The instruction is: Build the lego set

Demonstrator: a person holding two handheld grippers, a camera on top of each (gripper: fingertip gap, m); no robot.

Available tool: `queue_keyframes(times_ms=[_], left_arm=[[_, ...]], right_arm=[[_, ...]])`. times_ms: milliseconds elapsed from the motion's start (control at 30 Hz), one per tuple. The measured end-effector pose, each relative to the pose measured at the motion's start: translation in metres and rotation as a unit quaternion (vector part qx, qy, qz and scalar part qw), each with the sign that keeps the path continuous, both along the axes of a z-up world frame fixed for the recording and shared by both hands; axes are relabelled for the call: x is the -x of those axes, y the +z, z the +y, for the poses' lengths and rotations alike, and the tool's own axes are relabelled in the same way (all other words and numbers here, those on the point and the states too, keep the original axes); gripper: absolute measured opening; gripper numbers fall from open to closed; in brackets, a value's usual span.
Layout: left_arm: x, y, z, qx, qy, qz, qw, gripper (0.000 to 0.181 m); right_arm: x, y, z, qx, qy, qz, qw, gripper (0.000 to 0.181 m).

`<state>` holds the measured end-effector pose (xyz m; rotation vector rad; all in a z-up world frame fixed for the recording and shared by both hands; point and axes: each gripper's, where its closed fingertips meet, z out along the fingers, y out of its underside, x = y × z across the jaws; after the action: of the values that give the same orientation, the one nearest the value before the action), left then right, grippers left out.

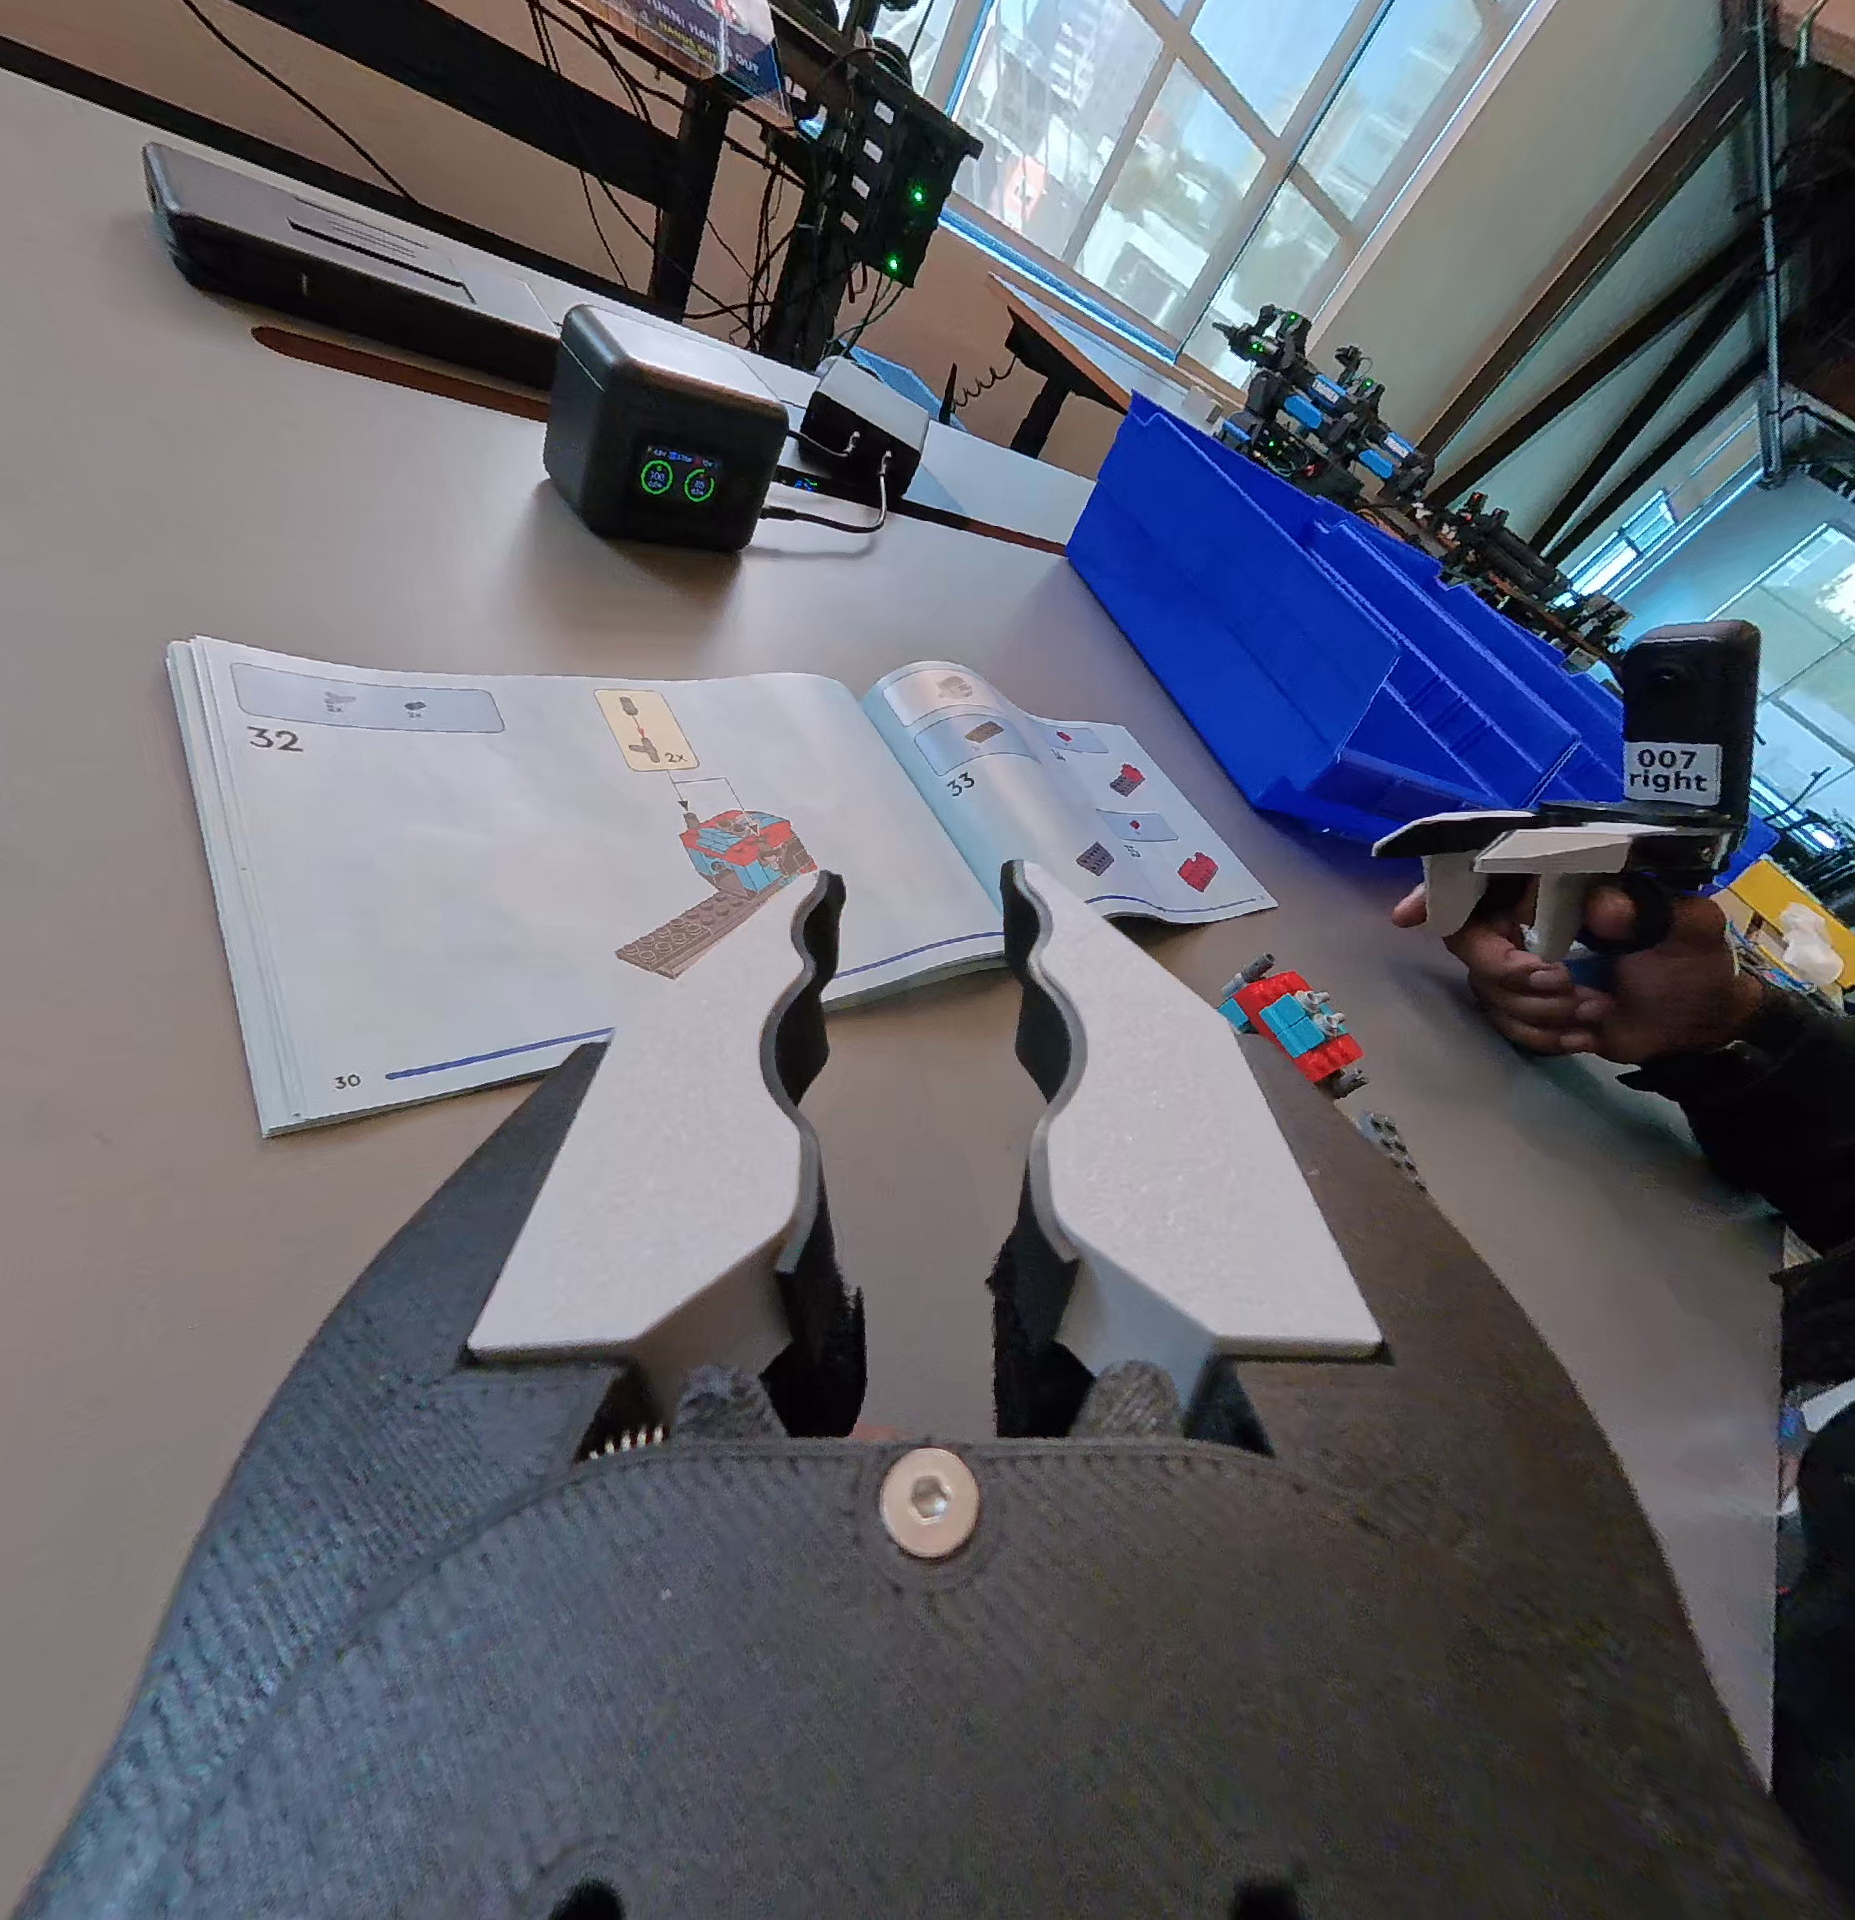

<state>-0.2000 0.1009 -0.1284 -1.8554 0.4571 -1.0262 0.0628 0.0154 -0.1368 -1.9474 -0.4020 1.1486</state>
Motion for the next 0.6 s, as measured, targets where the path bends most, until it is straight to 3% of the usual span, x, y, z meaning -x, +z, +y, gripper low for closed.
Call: queue_keyframes(times_ms=[600], left_arm=[[0.001, -0.006, 0.005, 0.001, 0.023, 0.029, 0.999, 0.031]], right_arm=[[-0.001, 0.011, -0.007, -0.027, 0.016, 0.026, 0.999, 0.043]])
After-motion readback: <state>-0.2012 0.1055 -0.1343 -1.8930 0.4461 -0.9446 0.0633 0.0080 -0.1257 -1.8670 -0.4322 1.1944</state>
